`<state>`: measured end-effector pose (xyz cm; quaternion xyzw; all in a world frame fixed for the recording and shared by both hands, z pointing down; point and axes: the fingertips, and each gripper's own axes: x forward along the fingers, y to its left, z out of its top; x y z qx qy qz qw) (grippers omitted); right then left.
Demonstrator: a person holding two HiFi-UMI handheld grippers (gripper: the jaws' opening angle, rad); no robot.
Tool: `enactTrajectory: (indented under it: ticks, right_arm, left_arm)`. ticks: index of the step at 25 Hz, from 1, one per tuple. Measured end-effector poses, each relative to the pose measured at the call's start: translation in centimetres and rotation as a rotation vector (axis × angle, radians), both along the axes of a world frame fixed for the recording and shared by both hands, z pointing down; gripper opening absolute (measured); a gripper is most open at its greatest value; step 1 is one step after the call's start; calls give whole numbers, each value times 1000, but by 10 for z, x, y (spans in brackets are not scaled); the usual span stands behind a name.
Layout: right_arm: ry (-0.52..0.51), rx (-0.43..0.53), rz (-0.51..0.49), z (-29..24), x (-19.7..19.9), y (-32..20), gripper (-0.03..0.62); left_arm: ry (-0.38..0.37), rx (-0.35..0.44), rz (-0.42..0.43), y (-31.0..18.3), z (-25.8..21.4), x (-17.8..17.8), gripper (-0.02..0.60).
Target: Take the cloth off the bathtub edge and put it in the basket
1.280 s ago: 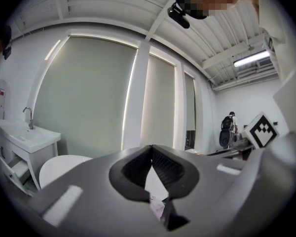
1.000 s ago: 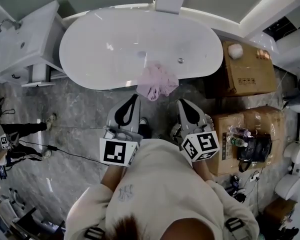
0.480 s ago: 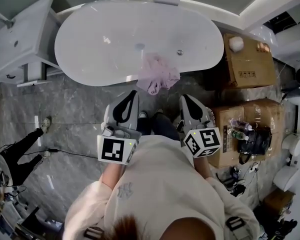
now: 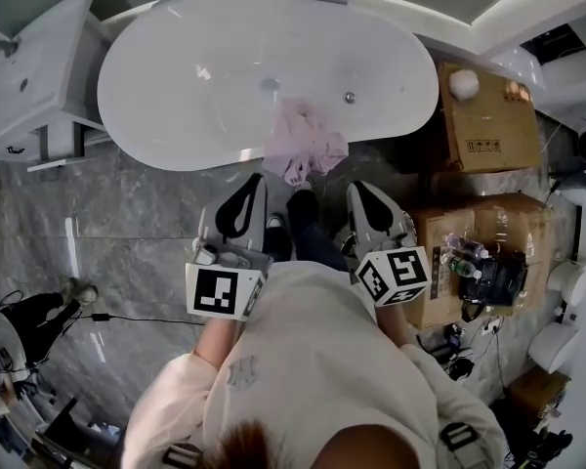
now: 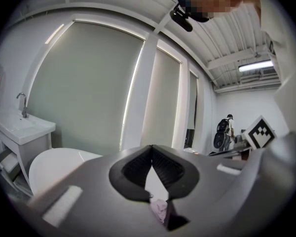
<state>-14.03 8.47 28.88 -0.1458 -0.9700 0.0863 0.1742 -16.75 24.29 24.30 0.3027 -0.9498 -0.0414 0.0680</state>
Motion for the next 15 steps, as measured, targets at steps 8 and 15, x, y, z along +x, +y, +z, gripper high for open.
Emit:
enactTrajectory:
  ticks: [8,15]
  right_arm:
    - [-6,-18,-29,-1,-62,-31,0]
    - [-28,-21,-57,-2,-116,-67,0]
  left_arm:
    - [-2,-1,-26,-34,-5,-56,49]
    - [-42,-9,-50,-67,-12,-102,49]
